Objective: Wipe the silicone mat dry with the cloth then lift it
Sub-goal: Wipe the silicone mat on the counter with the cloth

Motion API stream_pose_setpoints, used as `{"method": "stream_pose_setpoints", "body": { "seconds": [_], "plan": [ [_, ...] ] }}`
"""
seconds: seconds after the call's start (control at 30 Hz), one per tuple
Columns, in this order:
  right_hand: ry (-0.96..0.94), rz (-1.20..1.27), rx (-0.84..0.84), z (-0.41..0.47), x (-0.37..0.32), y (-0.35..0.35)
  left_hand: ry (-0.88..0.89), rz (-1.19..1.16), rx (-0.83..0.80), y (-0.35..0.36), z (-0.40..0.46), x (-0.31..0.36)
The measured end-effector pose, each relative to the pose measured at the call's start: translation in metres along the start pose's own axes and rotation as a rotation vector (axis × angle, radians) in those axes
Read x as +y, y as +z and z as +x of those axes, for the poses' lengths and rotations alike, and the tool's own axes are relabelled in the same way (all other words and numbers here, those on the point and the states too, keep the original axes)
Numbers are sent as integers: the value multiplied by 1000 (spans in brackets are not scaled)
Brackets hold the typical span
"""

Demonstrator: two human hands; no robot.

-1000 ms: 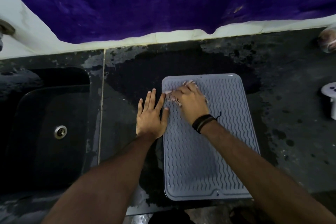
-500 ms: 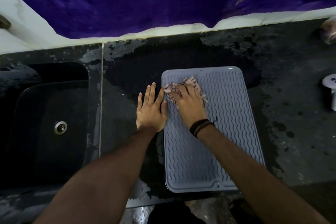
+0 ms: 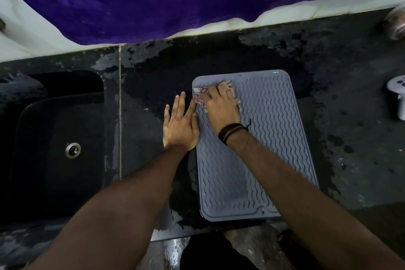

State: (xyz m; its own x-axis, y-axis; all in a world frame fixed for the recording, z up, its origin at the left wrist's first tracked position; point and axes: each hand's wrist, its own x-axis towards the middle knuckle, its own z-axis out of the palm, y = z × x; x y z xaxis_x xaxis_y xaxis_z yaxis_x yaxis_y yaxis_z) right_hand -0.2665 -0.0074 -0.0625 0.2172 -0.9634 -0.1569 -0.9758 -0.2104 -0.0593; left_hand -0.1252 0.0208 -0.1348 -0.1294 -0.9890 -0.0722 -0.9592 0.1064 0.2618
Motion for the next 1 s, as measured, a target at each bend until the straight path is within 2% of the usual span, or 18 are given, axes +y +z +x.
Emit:
{"method": "stream_pose_setpoints", "body": {
  "seconds": [0.17, 0.33, 0.57, 0.73, 0.9, 1.0],
  "plan": [
    [-48, 44, -12, -55, -2, 12, 6, -17, 14, -1, -1, 0],
    [-75, 65, -114, -103, -8, 14, 16, -24, 12, -3, -2, 0],
    [20, 107, 95, -60, -10, -3, 44, 4, -7, -2, -1, -3],
    [8, 40, -16, -46, -16, 13, 35, 16, -13, 0, -1, -3],
    [-47, 113, 11, -96, -14, 26, 15, 8, -29, -3, -1, -3],
    [-49, 127, -47, -127, -13, 27, 11, -15, -39, -5, -1, 1]
  ]
}}
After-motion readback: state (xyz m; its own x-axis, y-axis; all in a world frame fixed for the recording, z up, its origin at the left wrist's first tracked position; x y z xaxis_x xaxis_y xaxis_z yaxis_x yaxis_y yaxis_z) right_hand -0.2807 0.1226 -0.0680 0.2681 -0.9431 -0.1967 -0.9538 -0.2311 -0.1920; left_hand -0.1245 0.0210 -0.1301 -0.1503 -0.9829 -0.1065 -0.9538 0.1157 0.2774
